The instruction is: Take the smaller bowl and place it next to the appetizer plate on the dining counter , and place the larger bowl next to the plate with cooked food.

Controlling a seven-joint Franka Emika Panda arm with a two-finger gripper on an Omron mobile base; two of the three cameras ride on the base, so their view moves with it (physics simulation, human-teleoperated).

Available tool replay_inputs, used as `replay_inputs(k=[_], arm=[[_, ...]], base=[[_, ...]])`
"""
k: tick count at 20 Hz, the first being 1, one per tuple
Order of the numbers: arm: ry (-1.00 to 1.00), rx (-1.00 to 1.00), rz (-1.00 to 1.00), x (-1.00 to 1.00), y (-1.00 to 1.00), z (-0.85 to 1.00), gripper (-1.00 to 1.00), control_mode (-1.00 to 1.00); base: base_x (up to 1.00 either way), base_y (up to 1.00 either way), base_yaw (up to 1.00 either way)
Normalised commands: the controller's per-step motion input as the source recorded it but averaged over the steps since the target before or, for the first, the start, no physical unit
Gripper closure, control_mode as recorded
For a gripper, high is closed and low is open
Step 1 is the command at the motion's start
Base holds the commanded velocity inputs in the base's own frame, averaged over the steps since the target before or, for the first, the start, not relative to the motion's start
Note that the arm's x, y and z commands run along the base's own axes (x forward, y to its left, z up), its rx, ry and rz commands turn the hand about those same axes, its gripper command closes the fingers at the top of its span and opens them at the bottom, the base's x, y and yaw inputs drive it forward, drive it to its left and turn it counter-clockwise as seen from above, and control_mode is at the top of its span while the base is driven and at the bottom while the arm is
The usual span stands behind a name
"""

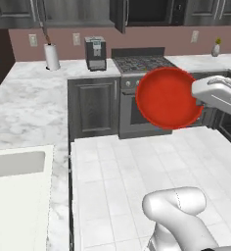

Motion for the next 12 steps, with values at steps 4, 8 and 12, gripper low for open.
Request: replay_inputs(k=[4, 8, 12], arm=[[0.0, 0.0, 0.0, 0.0, 0.0, 0.0, 1.0, 1.0], [0.0, 0.0, 0.0, 0.0, 0.0, 0.0, 1.0, 1.0], [0.0, 0.0, 0.0, 0.0, 0.0, 0.0, 1.0, 1.0]], base=[[-1.0, 0.0, 0.0], [-1.0, 0.0, 0.0], [-1.0, 0.0, 0.0]])
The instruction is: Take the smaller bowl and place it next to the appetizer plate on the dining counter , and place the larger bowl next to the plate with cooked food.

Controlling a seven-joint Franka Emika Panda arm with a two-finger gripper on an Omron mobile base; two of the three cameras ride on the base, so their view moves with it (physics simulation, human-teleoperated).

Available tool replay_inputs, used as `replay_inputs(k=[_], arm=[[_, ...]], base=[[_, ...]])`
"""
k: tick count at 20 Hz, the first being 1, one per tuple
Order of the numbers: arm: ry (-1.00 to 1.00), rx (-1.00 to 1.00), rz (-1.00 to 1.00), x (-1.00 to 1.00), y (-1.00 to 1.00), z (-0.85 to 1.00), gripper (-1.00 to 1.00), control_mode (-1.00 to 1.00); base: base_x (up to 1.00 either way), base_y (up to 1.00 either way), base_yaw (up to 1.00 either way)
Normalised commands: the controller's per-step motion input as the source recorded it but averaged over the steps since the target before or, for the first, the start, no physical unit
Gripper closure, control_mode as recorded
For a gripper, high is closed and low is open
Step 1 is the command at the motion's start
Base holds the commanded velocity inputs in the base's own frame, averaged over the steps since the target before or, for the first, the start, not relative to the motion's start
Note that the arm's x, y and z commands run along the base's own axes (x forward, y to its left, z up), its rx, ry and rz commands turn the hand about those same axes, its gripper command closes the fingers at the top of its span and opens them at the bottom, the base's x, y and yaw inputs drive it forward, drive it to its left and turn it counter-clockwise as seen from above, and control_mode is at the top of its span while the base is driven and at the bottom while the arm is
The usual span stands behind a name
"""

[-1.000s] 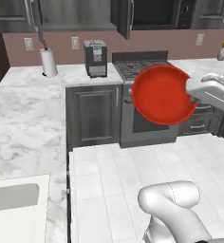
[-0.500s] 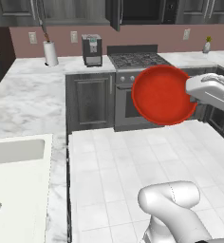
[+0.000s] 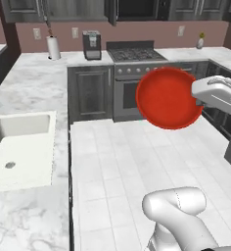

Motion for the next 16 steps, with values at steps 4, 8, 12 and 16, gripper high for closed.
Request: replay_inputs(k=[4, 8, 12, 16], arm=[[0.0, 0.0, 0.0, 0.0, 0.0, 0.0, 1.0, 1.0], [0.0, 0.0, 0.0, 0.0, 0.0, 0.0, 1.0, 1.0], [0.0, 0.0, 0.0, 0.0, 0.0, 0.0, 1.0, 1.0], [0.0, 0.0, 0.0, 0.0, 0.0, 0.0, 1.0, 1.0]], base=[[-1.0, 0.04, 0.0], [-1.0, 0.05, 0.0], [-1.0, 0.05, 0.0], [-1.0, 0.03, 0.0]])
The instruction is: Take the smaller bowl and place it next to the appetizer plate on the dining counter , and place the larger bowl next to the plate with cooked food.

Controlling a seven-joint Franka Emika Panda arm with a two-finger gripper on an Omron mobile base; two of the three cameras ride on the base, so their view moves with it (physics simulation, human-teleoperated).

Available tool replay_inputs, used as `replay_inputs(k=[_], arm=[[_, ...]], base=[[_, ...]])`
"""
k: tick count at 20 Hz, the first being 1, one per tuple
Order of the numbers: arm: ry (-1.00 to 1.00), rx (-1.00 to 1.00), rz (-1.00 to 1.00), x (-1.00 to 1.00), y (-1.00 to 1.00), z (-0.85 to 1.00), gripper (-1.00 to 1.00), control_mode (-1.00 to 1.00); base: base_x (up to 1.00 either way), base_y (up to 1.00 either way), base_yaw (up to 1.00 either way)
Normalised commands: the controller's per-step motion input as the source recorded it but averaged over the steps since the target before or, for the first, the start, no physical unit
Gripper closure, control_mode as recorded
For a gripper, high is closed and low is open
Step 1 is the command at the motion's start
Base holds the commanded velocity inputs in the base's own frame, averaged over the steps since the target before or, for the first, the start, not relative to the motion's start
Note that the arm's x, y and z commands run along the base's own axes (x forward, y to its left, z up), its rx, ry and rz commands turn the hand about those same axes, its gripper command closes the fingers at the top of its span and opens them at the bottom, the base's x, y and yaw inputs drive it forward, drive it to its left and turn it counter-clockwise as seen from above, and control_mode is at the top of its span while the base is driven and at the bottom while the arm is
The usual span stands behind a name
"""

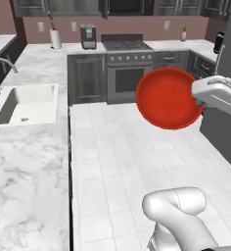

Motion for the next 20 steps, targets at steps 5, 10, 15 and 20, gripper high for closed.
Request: replay_inputs(k=[5, 10, 15, 20], arm=[[0.0, 0.0, 0.0, 0.0, 0.0, 0.0, 1.0, 1.0], [0.0, 0.0, 0.0, 0.0, 0.0, 0.0, 1.0, 1.0], [0.0, 0.0, 0.0, 0.0, 0.0, 0.0, 1.0, 1.0], [0.0, 0.0, 0.0, 0.0, 0.0, 0.0, 1.0, 1.0]], base=[[-1.0, 0.03, 0.0], [-1.0, 0.21, 0.0], [-1.0, 0.24, 0.0], [-1.0, 0.24, 0.0]])
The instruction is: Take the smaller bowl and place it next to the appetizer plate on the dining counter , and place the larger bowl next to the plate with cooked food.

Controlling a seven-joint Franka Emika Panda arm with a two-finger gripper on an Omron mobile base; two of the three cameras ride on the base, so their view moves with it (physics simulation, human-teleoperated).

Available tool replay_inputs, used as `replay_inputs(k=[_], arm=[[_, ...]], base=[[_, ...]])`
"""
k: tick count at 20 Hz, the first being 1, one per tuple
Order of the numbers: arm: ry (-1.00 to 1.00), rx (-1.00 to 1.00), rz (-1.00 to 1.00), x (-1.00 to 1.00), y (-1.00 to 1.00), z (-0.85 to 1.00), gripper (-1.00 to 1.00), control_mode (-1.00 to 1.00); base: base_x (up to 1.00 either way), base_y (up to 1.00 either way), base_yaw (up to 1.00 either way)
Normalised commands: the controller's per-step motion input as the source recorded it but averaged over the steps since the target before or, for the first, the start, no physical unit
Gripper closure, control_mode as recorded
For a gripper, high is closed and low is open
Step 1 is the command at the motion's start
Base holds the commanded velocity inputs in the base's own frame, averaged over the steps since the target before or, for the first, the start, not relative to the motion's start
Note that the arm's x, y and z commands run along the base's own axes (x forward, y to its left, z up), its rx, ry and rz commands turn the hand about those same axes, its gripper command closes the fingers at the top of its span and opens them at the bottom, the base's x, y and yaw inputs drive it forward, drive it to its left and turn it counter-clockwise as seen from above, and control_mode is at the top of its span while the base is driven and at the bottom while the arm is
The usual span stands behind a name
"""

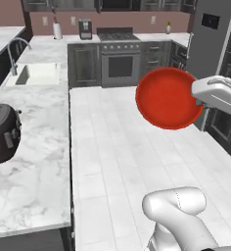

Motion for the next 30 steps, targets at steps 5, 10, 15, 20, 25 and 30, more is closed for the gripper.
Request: replay_inputs(k=[5, 10, 15, 20, 25, 30], arm=[[0.0, 0.0, 0.0, 0.0, 0.0, 0.0, 1.0, 1.0], [0.0, 0.0, 0.0, 0.0, 0.0, 0.0, 1.0, 1.0], [0.0, 0.0, 0.0, 0.0, 0.0, 0.0, 1.0, 1.0], [0.0, 0.0, 0.0, 0.0, 0.0, 0.0, 1.0, 1.0], [0.0, 0.0, 0.0, 0.0, 0.0, 0.0, 1.0, 1.0], [0.0, 0.0, 0.0, 0.0, 0.0, 0.0, 1.0, 1.0]], base=[[-1.0, 0.24, 0.0], [-0.98, 0.29, 0.0], [-0.42, 0.81, 0.0], [-0.03, 1.0, 0.0], [0.0, 1.0, 0.0], [-0.01, 1.0, 0.0]])
